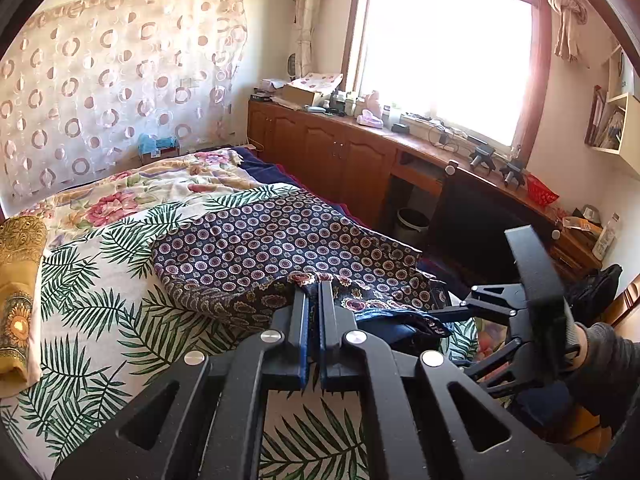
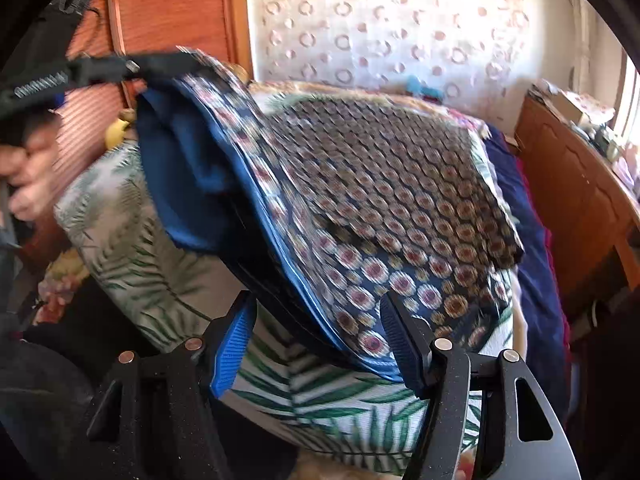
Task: Fold small clothes
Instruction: 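Grasp the shirt end with the left gripper and fold it over the shirt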
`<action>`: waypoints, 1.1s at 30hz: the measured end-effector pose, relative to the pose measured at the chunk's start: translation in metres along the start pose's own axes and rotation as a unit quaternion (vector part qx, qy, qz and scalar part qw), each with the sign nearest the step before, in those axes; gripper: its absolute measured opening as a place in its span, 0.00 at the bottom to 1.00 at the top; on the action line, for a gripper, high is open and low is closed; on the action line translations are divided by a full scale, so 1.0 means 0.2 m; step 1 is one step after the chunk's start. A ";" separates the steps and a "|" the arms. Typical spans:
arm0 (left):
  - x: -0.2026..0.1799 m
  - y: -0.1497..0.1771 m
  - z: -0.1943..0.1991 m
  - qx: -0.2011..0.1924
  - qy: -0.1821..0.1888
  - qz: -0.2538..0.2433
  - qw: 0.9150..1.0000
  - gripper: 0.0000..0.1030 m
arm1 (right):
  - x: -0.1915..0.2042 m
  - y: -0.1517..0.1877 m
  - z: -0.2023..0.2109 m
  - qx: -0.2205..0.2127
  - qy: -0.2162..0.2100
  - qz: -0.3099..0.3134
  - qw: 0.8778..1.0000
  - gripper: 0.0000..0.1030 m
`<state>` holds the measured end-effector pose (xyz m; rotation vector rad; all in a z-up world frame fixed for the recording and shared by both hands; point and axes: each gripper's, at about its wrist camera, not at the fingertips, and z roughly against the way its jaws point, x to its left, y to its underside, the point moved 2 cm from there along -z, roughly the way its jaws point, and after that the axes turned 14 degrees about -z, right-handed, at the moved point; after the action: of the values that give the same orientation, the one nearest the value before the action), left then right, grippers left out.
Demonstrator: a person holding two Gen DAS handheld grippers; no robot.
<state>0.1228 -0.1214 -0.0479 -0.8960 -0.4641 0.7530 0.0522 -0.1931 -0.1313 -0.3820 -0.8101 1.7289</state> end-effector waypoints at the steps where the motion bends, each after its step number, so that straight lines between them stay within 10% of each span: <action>1: 0.00 0.00 0.00 0.000 -0.001 0.001 1.000 0.04 | -0.01 0.00 -0.02 0.003 0.009 -0.001 1.000 0.64; 16: 0.08 -0.01 0.03 -0.008 -0.017 0.020 1.000 0.04 | -0.15 -0.09 -0.06 -0.030 0.061 -0.011 0.998 0.63; 23: 0.11 0.00 0.03 -0.011 -0.033 0.022 0.999 0.04 | -0.16 -0.21 -0.03 -0.058 0.043 -0.022 0.997 0.05; 33: 0.37 0.03 -0.07 0.004 -0.078 0.052 0.996 0.05 | -0.09 -0.62 -0.10 -0.127 0.028 -0.024 0.991 0.03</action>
<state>0.1777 -0.0716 -0.0561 -0.8622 -0.5541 0.9230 0.1587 -0.1875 -0.0625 -0.5745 -0.9944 1.5665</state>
